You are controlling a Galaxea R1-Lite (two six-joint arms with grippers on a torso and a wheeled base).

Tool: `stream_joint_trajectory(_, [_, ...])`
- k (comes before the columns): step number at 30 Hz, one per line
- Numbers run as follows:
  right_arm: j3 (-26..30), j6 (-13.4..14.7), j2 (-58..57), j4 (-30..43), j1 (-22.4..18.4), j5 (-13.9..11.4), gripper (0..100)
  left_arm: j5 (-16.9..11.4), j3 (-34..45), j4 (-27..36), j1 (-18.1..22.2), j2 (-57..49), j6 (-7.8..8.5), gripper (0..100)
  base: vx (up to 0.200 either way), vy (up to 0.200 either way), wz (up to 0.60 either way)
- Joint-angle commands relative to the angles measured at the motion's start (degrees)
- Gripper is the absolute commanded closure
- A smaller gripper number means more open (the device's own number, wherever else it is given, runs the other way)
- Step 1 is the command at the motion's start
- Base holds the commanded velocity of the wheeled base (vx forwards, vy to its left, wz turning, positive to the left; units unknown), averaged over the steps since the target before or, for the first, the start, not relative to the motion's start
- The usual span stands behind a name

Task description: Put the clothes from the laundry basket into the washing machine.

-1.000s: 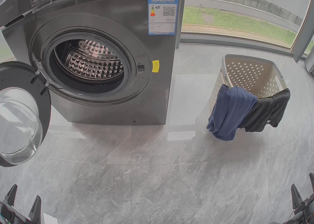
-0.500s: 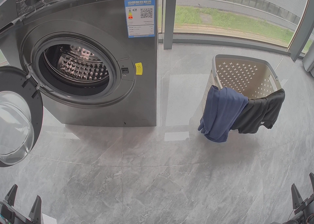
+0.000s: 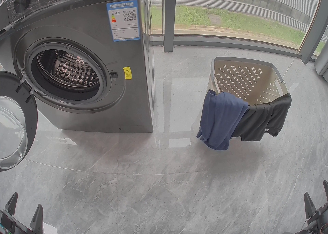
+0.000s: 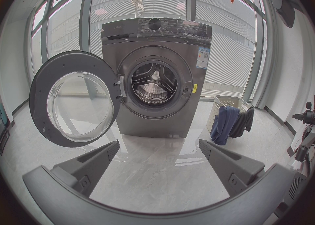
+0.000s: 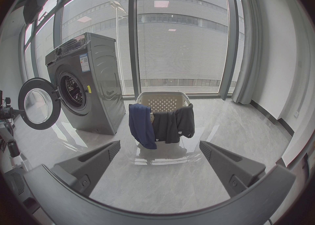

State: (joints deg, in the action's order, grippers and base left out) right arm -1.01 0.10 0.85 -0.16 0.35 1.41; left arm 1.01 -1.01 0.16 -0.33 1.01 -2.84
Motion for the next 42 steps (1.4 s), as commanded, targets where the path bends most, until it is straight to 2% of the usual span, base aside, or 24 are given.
stream_joint_trajectory(1, [0.92, -0.01, -0.85, -0.02, 0.0, -0.01, 0, 0.04, 0.92, 0.02, -0.02, -1.01, -0.06, 0, 0.0, 0.0, 0.0])
stream_joint_trajectory(9, [0.92, -0.01, -0.85, -0.02, 0.0, 0.08, 0, 0.04, 0.92, 0.02, -0.02, -1.01, -0.06, 0, 0.15, 0.0, 0.0])
stream_joint_trajectory(15, [0.92, -0.01, -0.85, -0.02, 0.0, -0.01, 0, 0.04, 0.92, 0.02, -0.02, -1.01, -0.06, 0, 0.0, 0.0, 0.0])
stream_joint_trajectory(39, [0.92, -0.01, -0.85, -0.02, 0.0, -0.01, 0, 0.04, 0.92, 0.02, -0.02, -1.01, -0.15, 0, 0.0, -0.2, 0.0])
stream_joint_trajectory(42, [0.92, -0.1, -0.85, -0.02, 0.0, -0.01, 0, 0.04, 0.92, 0.02, -0.02, -1.01, -0.06, 0, 0.0, 0.0, 0.0])
